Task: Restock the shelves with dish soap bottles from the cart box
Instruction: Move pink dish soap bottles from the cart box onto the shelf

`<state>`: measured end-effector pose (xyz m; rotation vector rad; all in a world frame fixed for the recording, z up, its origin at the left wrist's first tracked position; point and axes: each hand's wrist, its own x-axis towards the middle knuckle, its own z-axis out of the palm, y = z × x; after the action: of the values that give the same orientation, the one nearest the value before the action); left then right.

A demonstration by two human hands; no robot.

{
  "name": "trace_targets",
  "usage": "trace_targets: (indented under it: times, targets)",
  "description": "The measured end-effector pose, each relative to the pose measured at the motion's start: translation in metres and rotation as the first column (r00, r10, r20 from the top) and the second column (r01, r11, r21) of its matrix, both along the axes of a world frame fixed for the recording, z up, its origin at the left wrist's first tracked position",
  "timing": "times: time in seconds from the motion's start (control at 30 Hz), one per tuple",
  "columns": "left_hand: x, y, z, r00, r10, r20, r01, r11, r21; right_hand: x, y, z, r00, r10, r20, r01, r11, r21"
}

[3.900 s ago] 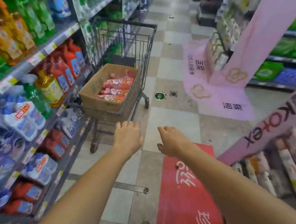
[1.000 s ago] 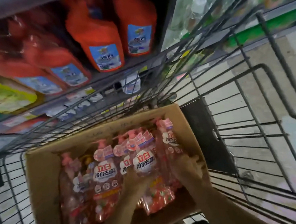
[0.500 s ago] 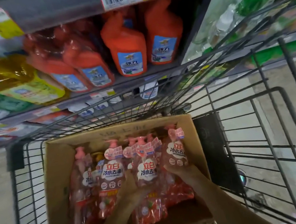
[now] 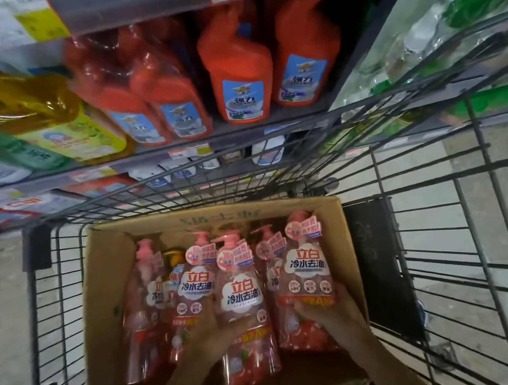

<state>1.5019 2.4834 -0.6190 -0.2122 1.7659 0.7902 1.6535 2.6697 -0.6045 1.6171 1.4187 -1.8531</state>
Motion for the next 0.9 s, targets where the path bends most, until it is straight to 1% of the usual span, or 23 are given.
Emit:
trace_targets:
  times: [0.1,0.17,0.23,0.3,0.4,0.5,0.57,0.77,0.83,0.9]
  targets:
    - [0.003,0.002,0.004,0.998,0.058,0.015,-0.058,0.998,-0.003,0.008,-0.012,0.001,0.991,0.117,0.058,-0.12,0.992,0.042]
    - [0.001,-0.004,0.002,0.997,0.08,0.008,-0.08,0.997,0.009,0.011,-0.018,0.007,0.975,0.21,0.07,-0.213,0.976,0.045]
    - [0.0,-0.018,-0.004,0.995,0.101,0.003,-0.101,0.994,0.049,0.01,-0.02,0.012,0.965,0.252,0.066,-0.255,0.966,0.036]
    - [0.0,-0.028,0.006,0.99,0.139,0.024,-0.141,0.985,0.103,0.008,-0.022,0.016,0.967,0.25,0.054,-0.251,0.968,0.015]
    - [0.0,-0.037,0.029,0.975,0.221,0.029,-0.222,0.962,0.158,0.006,-0.024,0.025,0.985,0.175,0.012,-0.174,0.984,-0.039]
    - [-0.001,-0.051,0.051,0.964,0.266,0.032,-0.266,0.94,0.212,0.005,-0.029,0.039,0.993,0.101,-0.062,-0.105,0.993,-0.06]
    - [-0.006,-0.059,0.07,0.951,0.309,0.016,-0.302,0.915,0.266,0.001,-0.033,0.052,0.988,0.086,-0.131,-0.091,0.995,-0.035]
    - [-0.018,-0.101,0.142,0.914,0.388,-0.114,-0.304,0.844,0.442,-0.024,-0.067,0.112,0.931,0.176,-0.319,-0.173,0.984,0.038]
    - [-0.019,-0.122,0.167,0.897,0.403,-0.181,-0.27,0.825,0.497,-0.032,-0.085,0.132,0.909,0.206,-0.361,-0.184,0.978,0.096]
    - [-0.015,-0.148,0.193,0.864,0.433,-0.257,-0.242,0.804,0.543,-0.041,-0.106,0.151,0.868,0.266,-0.419,-0.214,0.962,0.168]
